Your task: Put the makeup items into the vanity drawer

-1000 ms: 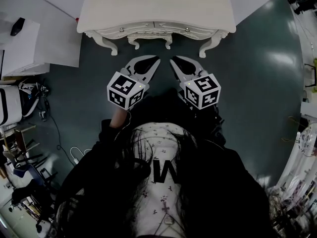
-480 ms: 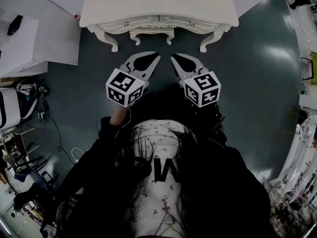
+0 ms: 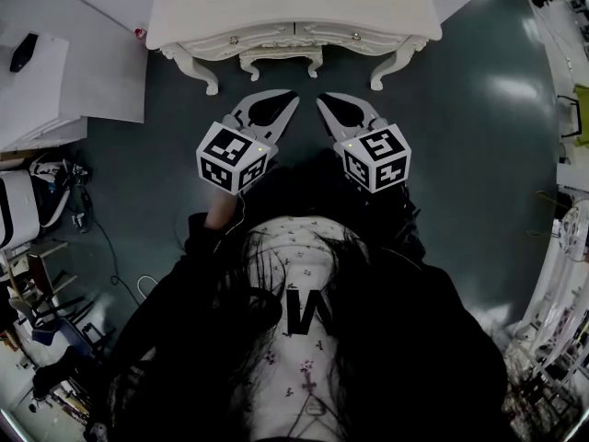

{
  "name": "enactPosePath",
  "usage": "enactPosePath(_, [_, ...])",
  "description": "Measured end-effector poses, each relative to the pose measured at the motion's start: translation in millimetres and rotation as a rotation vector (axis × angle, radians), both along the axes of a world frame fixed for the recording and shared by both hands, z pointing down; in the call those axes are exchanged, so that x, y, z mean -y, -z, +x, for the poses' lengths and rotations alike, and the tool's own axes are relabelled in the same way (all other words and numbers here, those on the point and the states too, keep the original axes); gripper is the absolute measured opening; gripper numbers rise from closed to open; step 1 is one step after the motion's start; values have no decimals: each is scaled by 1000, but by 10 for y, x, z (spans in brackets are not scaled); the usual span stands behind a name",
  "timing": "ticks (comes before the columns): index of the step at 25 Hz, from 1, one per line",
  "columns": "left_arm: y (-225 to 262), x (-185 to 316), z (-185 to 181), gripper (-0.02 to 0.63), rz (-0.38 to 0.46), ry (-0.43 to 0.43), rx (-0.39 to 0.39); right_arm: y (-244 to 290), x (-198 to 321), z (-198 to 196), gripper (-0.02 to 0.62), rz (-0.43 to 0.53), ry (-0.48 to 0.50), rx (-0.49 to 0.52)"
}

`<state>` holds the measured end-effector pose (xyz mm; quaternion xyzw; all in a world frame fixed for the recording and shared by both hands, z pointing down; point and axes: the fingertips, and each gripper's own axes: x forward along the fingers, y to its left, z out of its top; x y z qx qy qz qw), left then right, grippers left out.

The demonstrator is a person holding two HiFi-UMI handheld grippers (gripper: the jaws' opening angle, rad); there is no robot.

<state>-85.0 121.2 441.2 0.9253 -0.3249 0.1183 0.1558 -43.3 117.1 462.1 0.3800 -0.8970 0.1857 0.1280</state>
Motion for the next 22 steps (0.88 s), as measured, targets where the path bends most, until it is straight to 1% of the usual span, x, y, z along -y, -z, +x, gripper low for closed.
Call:
enactPosePath(9, [44,-35,53,0,11,-11,-1,51,-17,46,21,13,-4,-2])
enactPosePath(22, [44,44,92,0,15,-22,4,54,61,63,15,17,-5,-3])
